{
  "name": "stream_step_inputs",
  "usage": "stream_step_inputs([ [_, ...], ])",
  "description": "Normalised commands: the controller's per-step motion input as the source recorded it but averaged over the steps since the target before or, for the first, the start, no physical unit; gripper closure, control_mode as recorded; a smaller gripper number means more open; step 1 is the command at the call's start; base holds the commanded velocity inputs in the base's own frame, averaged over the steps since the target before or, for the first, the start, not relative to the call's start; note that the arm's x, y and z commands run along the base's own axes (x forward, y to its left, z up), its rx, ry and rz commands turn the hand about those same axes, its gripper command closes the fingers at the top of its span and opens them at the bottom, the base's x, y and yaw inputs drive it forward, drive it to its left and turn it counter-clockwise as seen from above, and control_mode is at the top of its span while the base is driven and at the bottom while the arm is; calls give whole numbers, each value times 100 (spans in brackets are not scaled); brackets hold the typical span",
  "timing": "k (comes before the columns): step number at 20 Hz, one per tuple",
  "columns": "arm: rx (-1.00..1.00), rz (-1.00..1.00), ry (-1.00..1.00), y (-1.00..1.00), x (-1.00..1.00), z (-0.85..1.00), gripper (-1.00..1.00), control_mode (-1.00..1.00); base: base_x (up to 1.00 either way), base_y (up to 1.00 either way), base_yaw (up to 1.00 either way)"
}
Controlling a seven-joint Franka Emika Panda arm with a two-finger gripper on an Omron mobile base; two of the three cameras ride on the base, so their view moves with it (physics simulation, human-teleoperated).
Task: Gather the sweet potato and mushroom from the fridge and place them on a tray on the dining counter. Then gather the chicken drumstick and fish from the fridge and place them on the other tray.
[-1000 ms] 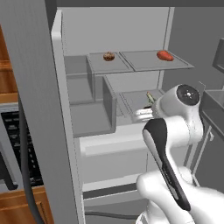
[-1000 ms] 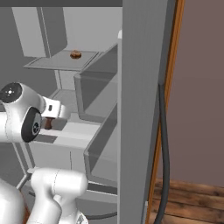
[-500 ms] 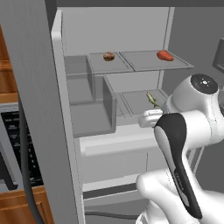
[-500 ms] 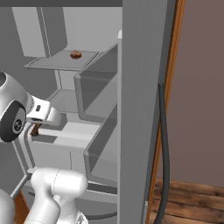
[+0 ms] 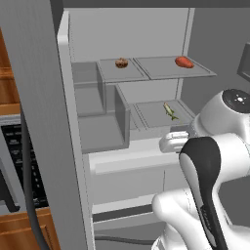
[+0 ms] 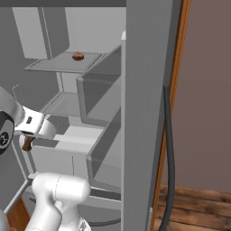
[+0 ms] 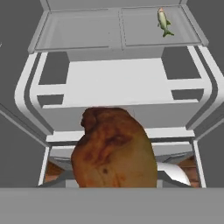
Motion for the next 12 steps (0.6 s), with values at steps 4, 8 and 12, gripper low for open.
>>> stream_step_inputs([
  [4,0,0,0,0,0,0,100,100,-35,6,0],
  [8,0,0,0,0,0,0,100,100,-72,14,0],
  [12,0,0,0,0,0,0,100,100,-70,16,0],
])
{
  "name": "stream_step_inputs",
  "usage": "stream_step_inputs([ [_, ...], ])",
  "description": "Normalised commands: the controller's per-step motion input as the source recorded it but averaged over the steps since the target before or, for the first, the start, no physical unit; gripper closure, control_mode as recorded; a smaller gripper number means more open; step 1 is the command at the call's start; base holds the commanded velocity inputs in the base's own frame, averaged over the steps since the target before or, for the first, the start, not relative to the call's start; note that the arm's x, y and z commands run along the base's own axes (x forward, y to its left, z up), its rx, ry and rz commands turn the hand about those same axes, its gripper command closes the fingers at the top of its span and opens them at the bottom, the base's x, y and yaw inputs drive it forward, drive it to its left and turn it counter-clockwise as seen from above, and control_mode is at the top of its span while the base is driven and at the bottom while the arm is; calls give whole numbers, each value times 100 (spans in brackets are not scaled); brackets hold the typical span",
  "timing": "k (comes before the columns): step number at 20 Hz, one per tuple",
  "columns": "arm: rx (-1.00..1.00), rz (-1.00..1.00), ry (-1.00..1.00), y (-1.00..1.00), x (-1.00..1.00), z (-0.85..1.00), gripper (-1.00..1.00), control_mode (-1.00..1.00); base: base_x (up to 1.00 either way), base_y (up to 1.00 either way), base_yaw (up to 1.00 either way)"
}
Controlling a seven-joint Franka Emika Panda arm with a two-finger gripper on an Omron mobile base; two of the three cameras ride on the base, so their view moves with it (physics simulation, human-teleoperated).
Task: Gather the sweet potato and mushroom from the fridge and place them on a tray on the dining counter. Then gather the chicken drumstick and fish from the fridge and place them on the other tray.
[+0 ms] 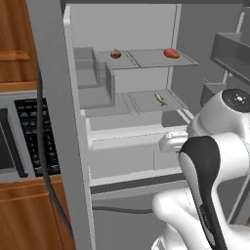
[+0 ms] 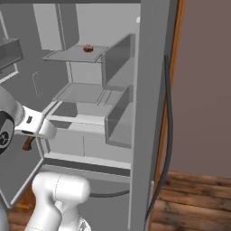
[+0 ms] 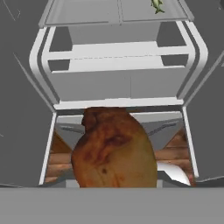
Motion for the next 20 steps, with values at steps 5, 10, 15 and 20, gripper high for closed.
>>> stream_step_inputs([
  [5,0,0,0,0,0,0,100,100,-74,27,0],
  [10,0,0,0,0,0,0,100,100,-81,32,0],
  [15,0,0,0,0,0,0,100,100,-80,51,14],
  [20,0,0,0,0,0,0,100,100,-83,57,30],
])
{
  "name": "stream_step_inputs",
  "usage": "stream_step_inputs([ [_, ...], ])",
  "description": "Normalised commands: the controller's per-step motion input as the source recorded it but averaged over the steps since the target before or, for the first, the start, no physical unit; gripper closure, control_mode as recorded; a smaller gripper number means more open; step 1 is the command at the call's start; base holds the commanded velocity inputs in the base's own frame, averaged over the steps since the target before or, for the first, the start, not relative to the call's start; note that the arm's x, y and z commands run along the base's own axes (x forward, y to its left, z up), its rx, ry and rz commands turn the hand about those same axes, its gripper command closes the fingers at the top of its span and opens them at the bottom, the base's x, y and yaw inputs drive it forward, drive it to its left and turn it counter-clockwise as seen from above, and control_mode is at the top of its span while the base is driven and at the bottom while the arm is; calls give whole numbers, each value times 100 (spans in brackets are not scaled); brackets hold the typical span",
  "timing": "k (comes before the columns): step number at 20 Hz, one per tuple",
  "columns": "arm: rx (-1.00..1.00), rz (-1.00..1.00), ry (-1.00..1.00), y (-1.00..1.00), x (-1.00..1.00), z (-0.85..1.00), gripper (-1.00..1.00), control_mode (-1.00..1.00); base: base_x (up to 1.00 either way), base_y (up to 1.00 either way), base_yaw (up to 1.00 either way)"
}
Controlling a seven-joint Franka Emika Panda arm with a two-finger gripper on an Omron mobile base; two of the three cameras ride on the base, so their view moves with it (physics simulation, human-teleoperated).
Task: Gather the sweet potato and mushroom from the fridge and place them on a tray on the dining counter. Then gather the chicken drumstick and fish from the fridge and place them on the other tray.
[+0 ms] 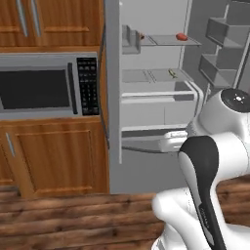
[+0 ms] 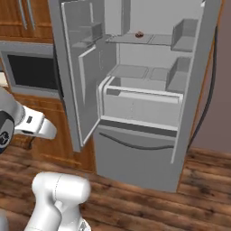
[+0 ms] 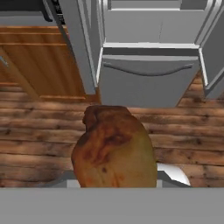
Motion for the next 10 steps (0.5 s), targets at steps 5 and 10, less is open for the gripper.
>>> stream_step_inputs([
  [5,0,0,0,0,0,0,100,100,-64,46,39],
  [10,0,0,0,0,0,0,100,100,-38,49,46],
])
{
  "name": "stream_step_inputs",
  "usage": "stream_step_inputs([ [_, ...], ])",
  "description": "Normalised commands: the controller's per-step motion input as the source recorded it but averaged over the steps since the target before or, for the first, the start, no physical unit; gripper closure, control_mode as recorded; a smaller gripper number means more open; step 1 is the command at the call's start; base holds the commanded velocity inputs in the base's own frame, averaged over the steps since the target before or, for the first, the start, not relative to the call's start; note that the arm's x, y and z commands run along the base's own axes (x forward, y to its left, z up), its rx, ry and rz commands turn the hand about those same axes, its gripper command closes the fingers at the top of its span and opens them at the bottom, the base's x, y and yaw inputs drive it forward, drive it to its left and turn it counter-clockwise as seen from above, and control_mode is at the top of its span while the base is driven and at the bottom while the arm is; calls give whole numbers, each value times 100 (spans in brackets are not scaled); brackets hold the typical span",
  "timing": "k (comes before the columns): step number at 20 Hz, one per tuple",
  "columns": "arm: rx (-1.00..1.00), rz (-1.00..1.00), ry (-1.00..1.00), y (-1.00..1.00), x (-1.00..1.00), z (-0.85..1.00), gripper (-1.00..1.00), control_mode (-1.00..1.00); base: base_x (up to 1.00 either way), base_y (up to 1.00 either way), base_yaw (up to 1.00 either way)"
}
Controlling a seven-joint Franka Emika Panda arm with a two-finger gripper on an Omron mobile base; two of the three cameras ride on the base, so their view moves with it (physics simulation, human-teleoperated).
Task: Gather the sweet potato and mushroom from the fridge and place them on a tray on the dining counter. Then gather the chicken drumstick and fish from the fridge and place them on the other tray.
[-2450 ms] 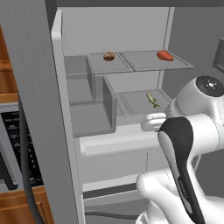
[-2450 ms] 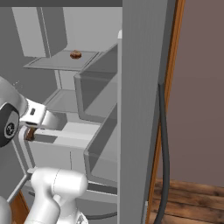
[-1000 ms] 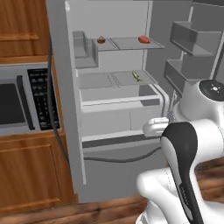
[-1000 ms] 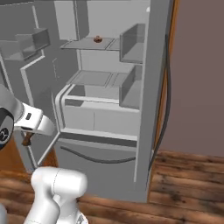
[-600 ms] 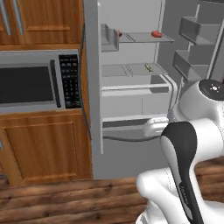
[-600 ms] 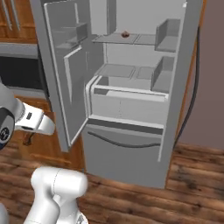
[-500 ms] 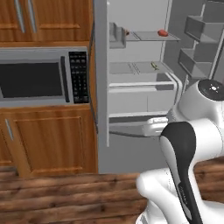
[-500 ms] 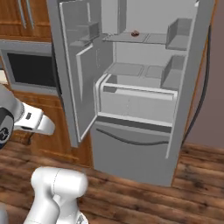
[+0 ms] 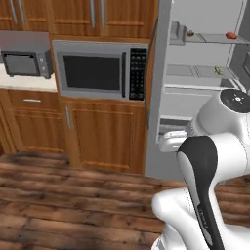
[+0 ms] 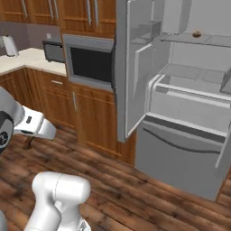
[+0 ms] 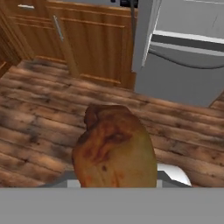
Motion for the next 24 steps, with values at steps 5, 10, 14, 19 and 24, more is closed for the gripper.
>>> stream_step_inputs([
  [5,0,0,0,0,0,0,100,100,-12,48,45],
  [10,0,0,0,0,0,0,100,100,0,45,48],
  [14,0,0,0,0,0,0,100,100,-3,40,48],
  [19,0,0,0,0,0,0,100,100,-5,36,49],
  [24,0,0,0,0,0,0,100,100,-5,36,50],
])
